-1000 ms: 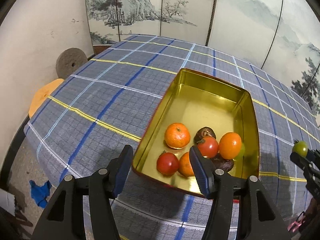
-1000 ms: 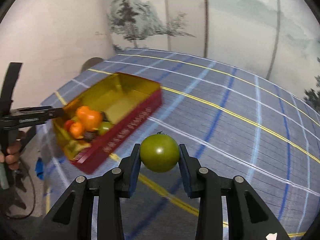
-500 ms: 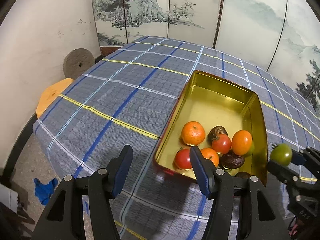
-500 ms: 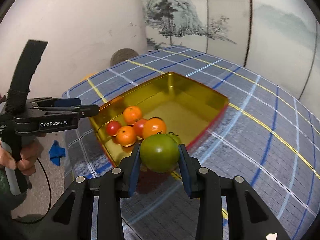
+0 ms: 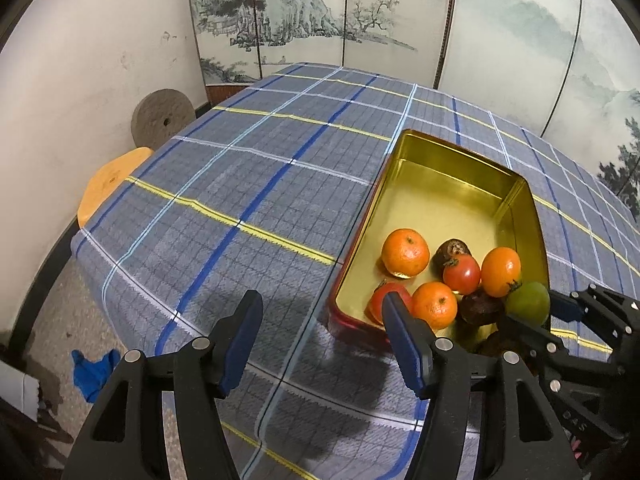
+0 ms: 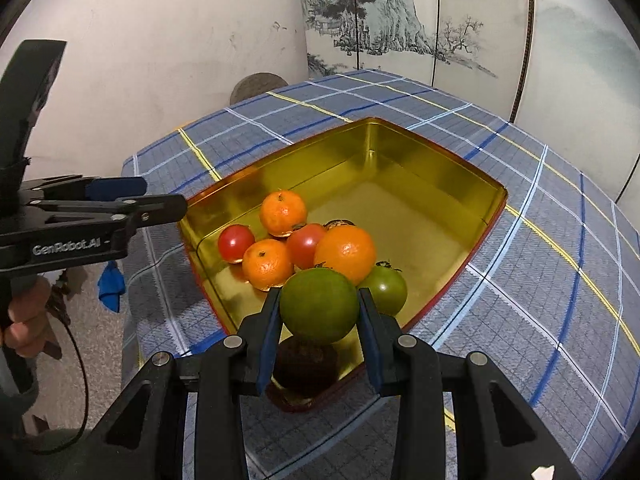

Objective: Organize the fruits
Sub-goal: 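Carry the green cherry tomato into the tin and open the right gripper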

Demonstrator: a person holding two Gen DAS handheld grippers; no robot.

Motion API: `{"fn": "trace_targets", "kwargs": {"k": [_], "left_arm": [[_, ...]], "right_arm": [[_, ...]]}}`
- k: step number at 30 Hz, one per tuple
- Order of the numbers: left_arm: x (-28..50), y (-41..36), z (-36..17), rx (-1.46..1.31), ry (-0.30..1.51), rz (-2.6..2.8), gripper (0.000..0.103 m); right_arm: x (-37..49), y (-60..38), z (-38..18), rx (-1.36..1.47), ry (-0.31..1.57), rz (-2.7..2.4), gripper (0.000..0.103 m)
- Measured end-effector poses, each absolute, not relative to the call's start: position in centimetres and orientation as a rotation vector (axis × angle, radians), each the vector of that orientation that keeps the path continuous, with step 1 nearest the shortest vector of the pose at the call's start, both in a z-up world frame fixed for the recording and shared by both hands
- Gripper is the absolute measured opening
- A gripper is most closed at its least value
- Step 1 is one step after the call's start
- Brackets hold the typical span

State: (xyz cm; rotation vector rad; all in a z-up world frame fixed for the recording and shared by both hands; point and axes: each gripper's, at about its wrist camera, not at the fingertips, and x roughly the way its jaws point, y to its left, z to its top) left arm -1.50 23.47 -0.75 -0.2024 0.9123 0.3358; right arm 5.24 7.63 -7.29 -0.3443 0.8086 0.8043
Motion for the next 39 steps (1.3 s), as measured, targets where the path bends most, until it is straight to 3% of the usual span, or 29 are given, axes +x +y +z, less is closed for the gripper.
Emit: {"fn": "trace_targets", "kwargs": {"k": [31,39], "left_arm": [[-2.6,22.3,-1.1,-0.163,0.941,0.313,0.063],[-2.7,21.9,-1.0,-0.173,0.946,0.312,0.063]], "right_arm": [[6.7,9.5,-8.0,-0.338,0.815,0.697,0.036],[5.7,9.0,-6.9,-0.329,0.793,0.695,0.044]]}}
